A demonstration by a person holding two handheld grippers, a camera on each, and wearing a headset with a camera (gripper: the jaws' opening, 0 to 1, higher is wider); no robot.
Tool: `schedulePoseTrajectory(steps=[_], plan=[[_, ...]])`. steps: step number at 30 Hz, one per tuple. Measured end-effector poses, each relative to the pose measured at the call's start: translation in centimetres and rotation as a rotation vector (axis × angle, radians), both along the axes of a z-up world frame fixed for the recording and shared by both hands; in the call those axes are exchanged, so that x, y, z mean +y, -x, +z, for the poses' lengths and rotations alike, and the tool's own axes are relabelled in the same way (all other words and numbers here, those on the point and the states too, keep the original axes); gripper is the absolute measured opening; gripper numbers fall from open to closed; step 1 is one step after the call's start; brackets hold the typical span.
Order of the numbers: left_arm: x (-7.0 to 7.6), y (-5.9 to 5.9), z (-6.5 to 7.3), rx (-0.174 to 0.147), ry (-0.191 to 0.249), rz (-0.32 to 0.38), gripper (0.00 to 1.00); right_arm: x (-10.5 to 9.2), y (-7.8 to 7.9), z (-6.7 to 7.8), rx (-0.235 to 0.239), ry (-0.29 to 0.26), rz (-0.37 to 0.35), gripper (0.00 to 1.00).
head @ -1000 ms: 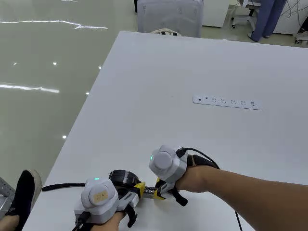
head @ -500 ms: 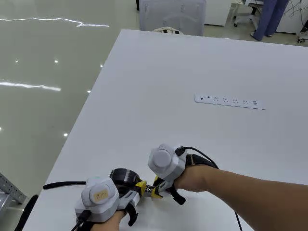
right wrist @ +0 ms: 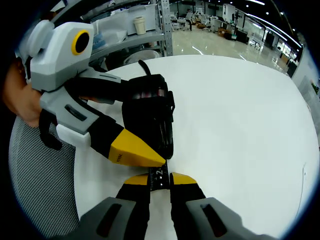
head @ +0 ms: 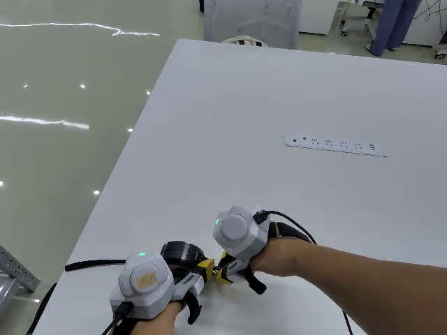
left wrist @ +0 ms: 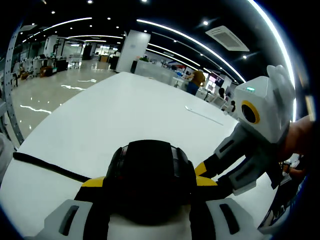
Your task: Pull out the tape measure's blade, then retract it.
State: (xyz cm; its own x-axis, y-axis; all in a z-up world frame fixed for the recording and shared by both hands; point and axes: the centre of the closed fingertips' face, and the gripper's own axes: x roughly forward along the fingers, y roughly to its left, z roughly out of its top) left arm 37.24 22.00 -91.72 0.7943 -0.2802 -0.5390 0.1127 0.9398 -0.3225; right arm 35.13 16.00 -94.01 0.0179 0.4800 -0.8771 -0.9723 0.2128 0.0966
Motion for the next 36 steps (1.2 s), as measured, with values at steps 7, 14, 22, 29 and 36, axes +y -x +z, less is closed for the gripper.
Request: schedulePoseTrajectory(steps=[7,14,22,29,36], plan=[[0.0,0.0,0.0,0.0,-0.001,-0.001,0.62,-0.1,0.1,0.1,0.004,-0.019,0.005,0.16],[0.0,0.0,0.0,-0.001,-0.001,0.001,0.62,-0.9,0.4,0.3,0.025,-0.016,0.0,0.16],[0.0,0.0,0.1,0.003,0.015,0.008,0.62,-0.5,0.1,0.2,0.005,-0.017,-0.012,0.14],[0.1,0.0,0.0,0.005,0.018,0.007,0.62,0.1,0.0,0.3,-0.004,-0.027,-0.005,0.14],[0.1,0.0,0.1,0.006,0.02,0.003,0.62,0.7,0.0,0.3,-0.006,-0.042,-0.002,0.13]])
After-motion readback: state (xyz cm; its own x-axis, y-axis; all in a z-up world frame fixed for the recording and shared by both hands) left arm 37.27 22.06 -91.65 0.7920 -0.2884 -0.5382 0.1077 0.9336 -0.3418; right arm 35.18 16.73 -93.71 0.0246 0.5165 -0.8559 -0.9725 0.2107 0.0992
